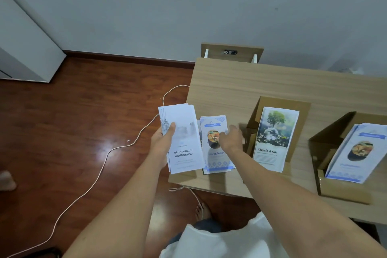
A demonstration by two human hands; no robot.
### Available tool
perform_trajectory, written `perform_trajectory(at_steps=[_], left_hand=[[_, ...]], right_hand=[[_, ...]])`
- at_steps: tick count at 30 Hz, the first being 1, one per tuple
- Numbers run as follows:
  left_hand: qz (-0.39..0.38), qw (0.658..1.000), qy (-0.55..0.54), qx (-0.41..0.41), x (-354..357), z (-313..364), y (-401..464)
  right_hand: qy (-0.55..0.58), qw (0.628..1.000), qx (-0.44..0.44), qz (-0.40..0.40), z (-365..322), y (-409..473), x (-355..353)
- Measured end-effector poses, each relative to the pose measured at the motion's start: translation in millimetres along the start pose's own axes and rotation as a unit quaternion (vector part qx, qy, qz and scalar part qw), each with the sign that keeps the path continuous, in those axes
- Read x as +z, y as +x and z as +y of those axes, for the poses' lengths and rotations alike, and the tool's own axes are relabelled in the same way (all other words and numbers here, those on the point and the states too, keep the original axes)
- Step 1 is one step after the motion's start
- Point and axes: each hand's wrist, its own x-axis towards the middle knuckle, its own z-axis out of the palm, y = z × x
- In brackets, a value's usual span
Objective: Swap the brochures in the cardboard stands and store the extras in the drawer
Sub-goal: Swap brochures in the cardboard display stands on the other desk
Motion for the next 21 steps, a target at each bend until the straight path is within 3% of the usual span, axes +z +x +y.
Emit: perform_trajectory(at_steps=[3, 6, 15, 21], left_hand=[[-0.007, 1.0, -0.004, 0.004, 9.5, 0.3, -4.0], [-0.023, 1.0, -0.013, 0.013, 23.0, 0.2, -10.4], [-0.074, 0.996, -0.046, 0.013, 72.6, -8.5, -41.1], [-0.106, 0.993, -0.041, 0.023, 120.1, -25.4, -80.9]], right_hand=[[0.134, 0.989, -0.046, -0.035, -3.2, -11.9, -3.9], [0.274, 0.949, -0.039, -0.154, 2.4, -25.5, -11.1], [0.343, 0.91, -0.079, -0.221, 30.4, -39.3, -58.6], [0.34, 0.907, -0.112, -0.221, 60.5, -46.6, -120.4]])
